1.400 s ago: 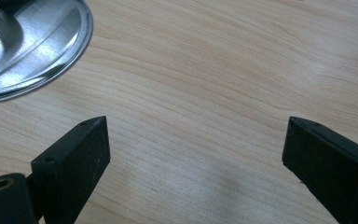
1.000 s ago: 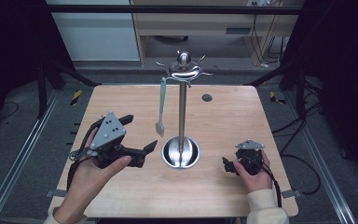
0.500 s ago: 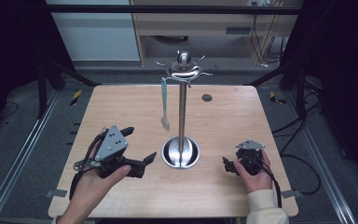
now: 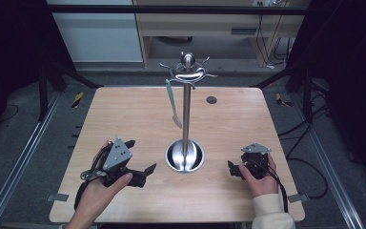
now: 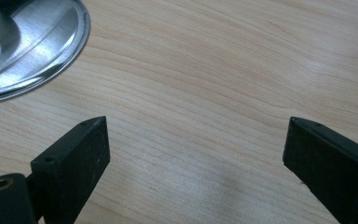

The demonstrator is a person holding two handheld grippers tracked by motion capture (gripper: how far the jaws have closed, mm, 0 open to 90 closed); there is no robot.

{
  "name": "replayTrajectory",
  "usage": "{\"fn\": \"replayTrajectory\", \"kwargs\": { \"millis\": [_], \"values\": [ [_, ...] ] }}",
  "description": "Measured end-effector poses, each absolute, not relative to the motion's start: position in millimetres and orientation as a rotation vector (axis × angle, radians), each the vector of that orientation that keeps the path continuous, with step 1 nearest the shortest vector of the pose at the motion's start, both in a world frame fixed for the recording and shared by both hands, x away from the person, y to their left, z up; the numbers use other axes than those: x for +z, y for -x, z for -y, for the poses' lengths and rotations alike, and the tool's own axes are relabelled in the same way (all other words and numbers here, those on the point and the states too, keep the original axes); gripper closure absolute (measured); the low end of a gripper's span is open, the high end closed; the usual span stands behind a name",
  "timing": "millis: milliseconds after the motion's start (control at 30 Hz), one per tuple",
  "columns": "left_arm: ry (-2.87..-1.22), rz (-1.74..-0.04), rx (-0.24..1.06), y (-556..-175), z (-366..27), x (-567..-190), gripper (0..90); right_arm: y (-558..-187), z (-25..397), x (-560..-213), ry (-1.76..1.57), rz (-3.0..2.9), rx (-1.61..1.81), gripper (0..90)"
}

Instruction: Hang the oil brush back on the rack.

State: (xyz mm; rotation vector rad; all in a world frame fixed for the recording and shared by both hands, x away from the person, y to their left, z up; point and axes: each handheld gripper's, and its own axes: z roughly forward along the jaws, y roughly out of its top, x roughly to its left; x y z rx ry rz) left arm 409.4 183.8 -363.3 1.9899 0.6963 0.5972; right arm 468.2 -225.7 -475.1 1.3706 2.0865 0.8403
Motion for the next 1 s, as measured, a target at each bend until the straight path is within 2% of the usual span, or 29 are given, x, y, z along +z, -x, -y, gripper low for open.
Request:
{"fn": "replayTrajectory", "kwargs": {
  "millis": [1000],
  "values": [
    [-2.052, -0.851, 0.573, -425.0, -213.1, -428.4, 3.3, -468.0, 225.3, -475.8, -1.368, -2.097, 0.834, 8.6]
  ]
}}
